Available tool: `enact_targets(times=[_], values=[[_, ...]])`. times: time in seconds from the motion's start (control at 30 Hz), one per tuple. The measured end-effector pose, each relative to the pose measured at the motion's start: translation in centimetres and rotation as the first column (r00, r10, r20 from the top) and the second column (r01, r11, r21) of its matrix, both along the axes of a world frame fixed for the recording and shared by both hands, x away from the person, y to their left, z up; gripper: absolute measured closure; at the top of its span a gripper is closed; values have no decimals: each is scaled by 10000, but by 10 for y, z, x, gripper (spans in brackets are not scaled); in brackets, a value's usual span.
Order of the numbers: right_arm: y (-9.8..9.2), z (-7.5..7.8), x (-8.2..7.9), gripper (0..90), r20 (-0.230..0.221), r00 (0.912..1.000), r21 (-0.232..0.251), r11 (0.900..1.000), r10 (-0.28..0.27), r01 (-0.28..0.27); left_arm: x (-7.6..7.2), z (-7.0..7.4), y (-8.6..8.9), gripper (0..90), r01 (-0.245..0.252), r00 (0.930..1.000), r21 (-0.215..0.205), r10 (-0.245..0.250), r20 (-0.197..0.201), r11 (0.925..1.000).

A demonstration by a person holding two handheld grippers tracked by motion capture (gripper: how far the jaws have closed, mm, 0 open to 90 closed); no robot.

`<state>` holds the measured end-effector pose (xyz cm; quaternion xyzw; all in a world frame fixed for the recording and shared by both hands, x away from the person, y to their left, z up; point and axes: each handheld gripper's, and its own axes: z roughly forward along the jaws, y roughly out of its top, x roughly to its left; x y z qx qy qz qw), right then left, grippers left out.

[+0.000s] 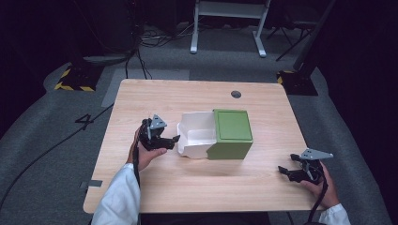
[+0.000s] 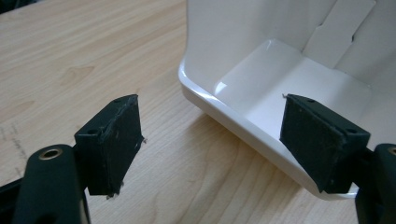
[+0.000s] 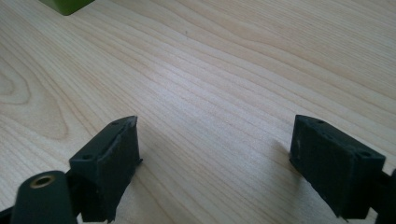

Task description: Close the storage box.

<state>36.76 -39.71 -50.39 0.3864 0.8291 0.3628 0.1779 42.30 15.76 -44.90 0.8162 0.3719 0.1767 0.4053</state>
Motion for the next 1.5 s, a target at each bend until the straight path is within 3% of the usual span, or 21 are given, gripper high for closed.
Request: enact_targets(times=[0.43, 0.53, 0.57, 0.63, 0.77, 0.87, 1.3, 1.5], values=[[0, 0, 0, 157, 22, 10000, -16, 10000, 19, -19, 18, -15, -11, 250, -25, 9968, -375, -5, -796, 9993], [0, 0, 0, 157, 45, 10000, -21, 10000, 21, -21, 22, -19, -13, 343, -28, 9942, -479, -24, -1074, 9988], [0, 0, 0, 157, 32, 10000, -20, 10000, 20, -20, 25, -24, -15, 353, 25, 9904, -642, -114, -1377, 9979], [0, 0, 0, 157, 38, 10000, -22, 10000, 24, -24, 26, -26, -17, 392, 108, 9884, -719, -215, -1501, 9974], [0, 0, 0, 157, 54, 10000, -29, 10000, 21, -21, 25, -31, -22, 394, 122, 9825, -466, -206, -1853, 9988], [0, 0, 0, 157, 47, 10000, -23, 10000, 26, -26, 26, -37, -25, 475, 247, 9769, -426, -332, -2113, 9988], [0, 0, 0, 157, 45, 10000, -17, 10000, 24, -24, 25, -36, -37, 515, -258, 9770, -541, 137, -2127, 9982], [0, 0, 0, 157, 46, 10000, -26, 10000, 28, -27, 27, -36, -53, 522, -330, 9820, -414, 247, -1871, 9986]])
